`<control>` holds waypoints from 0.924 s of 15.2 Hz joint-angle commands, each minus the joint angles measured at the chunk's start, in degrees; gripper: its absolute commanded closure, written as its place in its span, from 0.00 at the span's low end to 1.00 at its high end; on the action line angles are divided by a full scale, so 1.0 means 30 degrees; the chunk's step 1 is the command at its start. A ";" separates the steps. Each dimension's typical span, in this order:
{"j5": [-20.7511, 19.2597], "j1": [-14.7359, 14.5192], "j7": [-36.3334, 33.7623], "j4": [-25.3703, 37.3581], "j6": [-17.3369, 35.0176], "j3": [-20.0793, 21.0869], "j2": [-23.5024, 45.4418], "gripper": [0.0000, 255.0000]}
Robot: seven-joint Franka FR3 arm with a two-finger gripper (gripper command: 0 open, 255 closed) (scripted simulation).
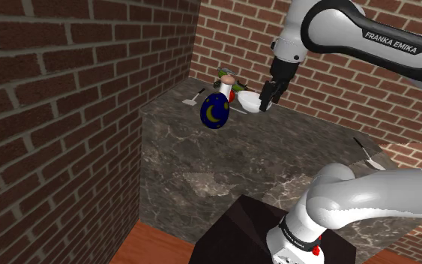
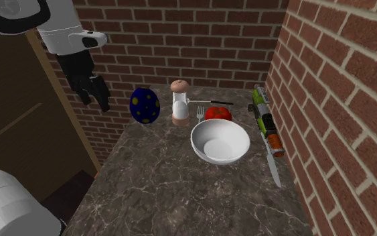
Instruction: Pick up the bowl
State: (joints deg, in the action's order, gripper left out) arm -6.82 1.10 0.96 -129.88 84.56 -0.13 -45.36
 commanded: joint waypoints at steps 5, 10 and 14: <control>-0.0789 0.0380 0.1083 0.0915 0.1150 -0.1177 0.2250 0.00; -0.1433 0.0781 0.2425 0.2570 0.2375 -0.2549 0.5320 0.00; -0.1636 0.1066 0.3531 0.4304 0.3136 -0.3565 0.7952 0.00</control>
State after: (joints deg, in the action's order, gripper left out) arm -11.44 3.92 10.30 -118.02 93.24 -9.76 -23.27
